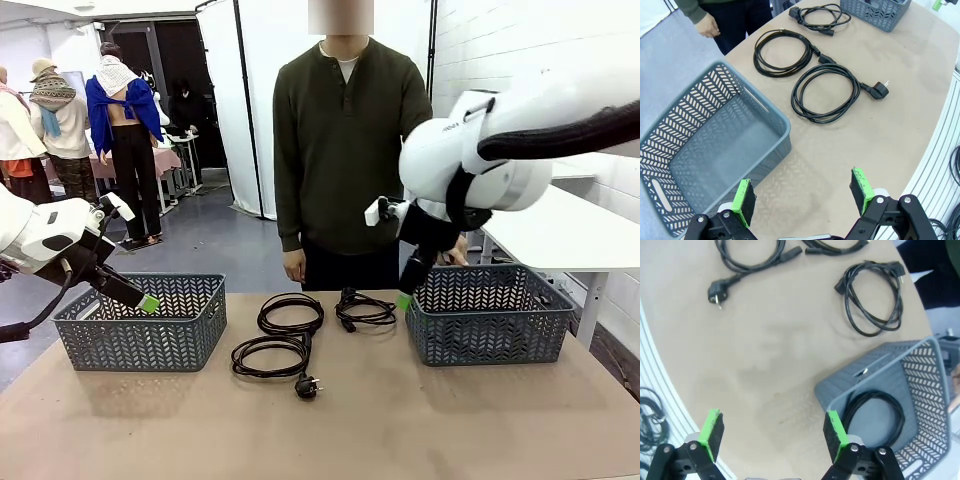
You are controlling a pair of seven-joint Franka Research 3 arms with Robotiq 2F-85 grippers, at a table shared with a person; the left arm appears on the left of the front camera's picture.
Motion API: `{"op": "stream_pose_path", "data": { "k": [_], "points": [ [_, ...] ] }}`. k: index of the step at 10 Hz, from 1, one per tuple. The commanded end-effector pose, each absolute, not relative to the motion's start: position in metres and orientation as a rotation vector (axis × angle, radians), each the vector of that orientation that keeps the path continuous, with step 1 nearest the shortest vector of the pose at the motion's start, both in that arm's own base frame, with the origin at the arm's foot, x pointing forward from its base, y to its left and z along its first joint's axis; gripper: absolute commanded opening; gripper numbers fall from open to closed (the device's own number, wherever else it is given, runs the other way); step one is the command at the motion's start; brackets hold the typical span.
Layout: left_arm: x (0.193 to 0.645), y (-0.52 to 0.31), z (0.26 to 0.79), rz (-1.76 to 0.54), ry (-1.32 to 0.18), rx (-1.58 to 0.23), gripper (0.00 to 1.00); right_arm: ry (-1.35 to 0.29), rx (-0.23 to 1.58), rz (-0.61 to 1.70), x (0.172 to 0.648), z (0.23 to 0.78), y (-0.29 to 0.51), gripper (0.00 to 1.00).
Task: Organize the cables according to human instructions.
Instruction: Pick up a bundle of cables and place it in the basket indicated by the human.
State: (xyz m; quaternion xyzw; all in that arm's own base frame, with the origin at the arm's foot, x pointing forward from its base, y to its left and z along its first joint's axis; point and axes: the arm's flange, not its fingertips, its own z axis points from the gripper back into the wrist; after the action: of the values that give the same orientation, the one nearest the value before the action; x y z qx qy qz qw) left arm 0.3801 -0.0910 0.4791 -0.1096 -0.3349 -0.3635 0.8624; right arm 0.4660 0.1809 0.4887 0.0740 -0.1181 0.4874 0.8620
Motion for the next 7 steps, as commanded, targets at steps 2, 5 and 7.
{"op": "stream_pose_path", "data": {
  "k": [2, 5, 7],
  "points": [
    [0.381, -0.09, 0.478, -0.747, -0.7, -0.243, 1.0, -0.152, 0.134, 0.856, 0.506, 0.507, 0.219, 1.0],
    [0.381, -0.09, 0.478, -0.747, -0.7, -0.243, 1.0, -0.131, 0.157, 0.71, 0.543, 0.509, 0.252, 1.0],
    [0.381, -0.09, 0.478, -0.747, -0.7, -0.243, 1.0, -0.117, 0.163, 0.673, 0.561, 0.505, 0.267, 1.0]
  ]
}}
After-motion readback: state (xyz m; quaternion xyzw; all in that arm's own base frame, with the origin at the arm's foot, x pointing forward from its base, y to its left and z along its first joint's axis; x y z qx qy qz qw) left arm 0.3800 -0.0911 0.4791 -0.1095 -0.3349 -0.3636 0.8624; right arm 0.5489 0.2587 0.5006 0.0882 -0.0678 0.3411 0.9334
